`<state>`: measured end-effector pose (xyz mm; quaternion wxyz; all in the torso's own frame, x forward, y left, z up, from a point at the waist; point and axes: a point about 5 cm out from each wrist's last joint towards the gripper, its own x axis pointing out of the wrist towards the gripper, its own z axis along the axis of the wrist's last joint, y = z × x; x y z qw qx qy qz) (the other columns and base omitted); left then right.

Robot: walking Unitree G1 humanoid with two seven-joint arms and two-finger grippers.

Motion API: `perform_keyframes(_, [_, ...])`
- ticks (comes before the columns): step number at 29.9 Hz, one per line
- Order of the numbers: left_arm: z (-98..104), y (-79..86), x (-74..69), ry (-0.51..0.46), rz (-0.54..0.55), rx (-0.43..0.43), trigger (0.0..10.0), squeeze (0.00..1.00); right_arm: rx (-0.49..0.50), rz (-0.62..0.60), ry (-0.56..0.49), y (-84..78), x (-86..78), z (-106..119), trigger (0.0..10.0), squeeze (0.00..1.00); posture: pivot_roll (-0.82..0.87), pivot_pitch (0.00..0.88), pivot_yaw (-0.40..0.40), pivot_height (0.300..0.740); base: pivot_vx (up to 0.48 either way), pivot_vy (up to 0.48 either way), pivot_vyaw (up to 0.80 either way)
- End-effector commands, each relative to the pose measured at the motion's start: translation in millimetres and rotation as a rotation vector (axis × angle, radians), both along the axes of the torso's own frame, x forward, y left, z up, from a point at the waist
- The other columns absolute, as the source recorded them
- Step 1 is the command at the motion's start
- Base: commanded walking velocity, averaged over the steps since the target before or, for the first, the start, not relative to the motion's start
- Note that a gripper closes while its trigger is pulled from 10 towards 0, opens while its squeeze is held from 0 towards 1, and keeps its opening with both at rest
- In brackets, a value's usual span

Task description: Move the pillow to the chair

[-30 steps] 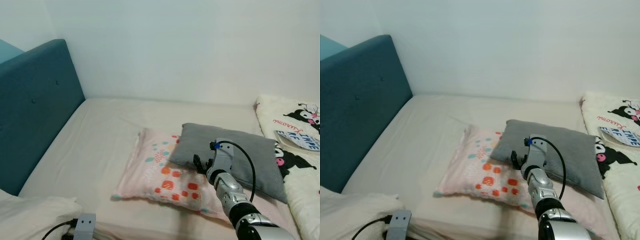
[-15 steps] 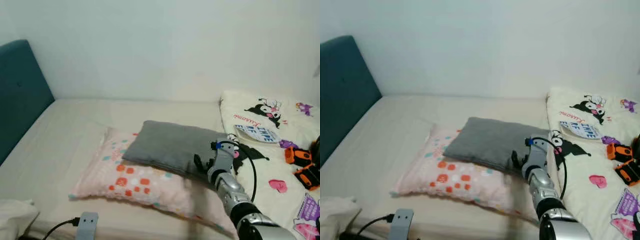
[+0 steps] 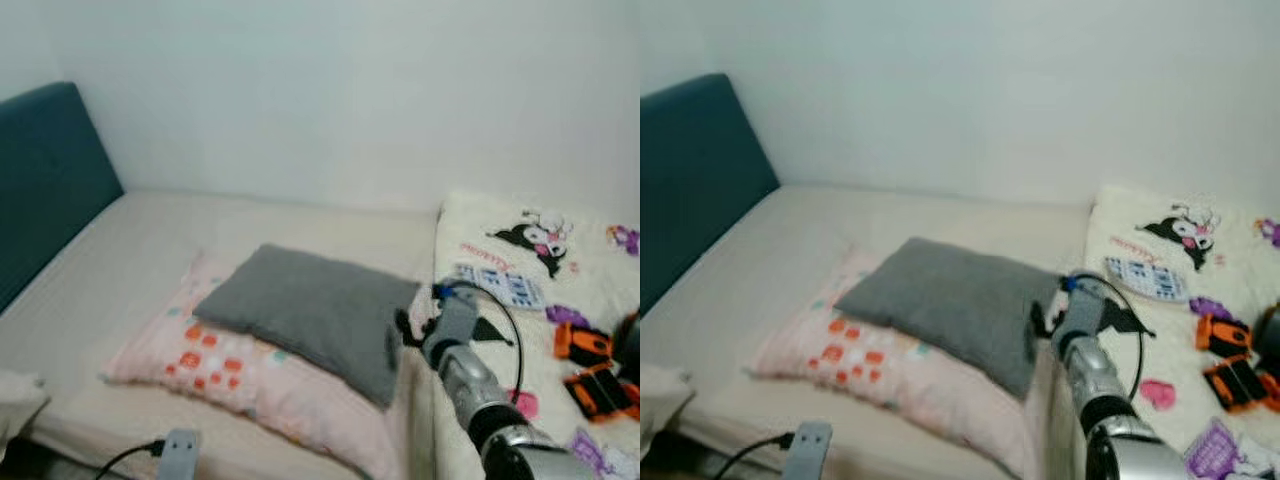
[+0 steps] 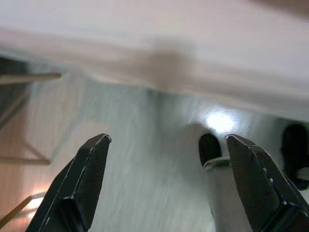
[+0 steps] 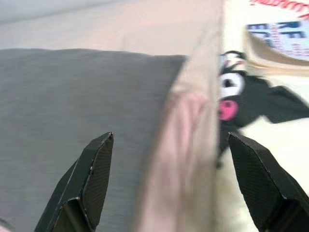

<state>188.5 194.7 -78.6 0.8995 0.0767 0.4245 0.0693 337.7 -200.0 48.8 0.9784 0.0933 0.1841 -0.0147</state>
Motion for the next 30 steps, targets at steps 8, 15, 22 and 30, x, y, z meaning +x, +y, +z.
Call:
perform_keyframes(8, [-2.3, 9.9, -7.4, 0.028, 0.016, 0.039, 10.0, 0.0, 0.147, 0.052, 0.078, 19.7, -5.9, -13.5, 10.0, 0.0, -0.13, 0.017, 0.023, 0.71, 0.0, 0.0, 0.0])
perform_keyframes(15, [-0.5, 15.6, -6.7, 0.014, 0.039, 0.072, 10.0, 0.0, 0.258, 0.056, 0.089, 21.1, -10.2, -18.4, 10.0, 0.0, -0.13, 0.022, 0.021, 0.685, 0.0, 0.0, 0.0])
perform_keyframes(22, [13.5, 31.3, 9.0, -0.114, 0.143, 0.088, 10.0, 0.0, 0.363, 0.054, 0.053, 16.3, -11.2, -16.7, 10.0, 0.0, -0.13, 0.028, 0.022, 0.66, 0.0, 0.0, 0.0])
perform_keyframes(30, [29.2, 48.7, 25.2, -0.214, 0.211, 0.095, 10.0, 0.0, 0.381, 0.037, 0.029, 7.2, -10.1, -12.9, 10.0, 0.0, -0.12, 0.041, 0.028, 0.635, 0.0, 0.0, 0.0])
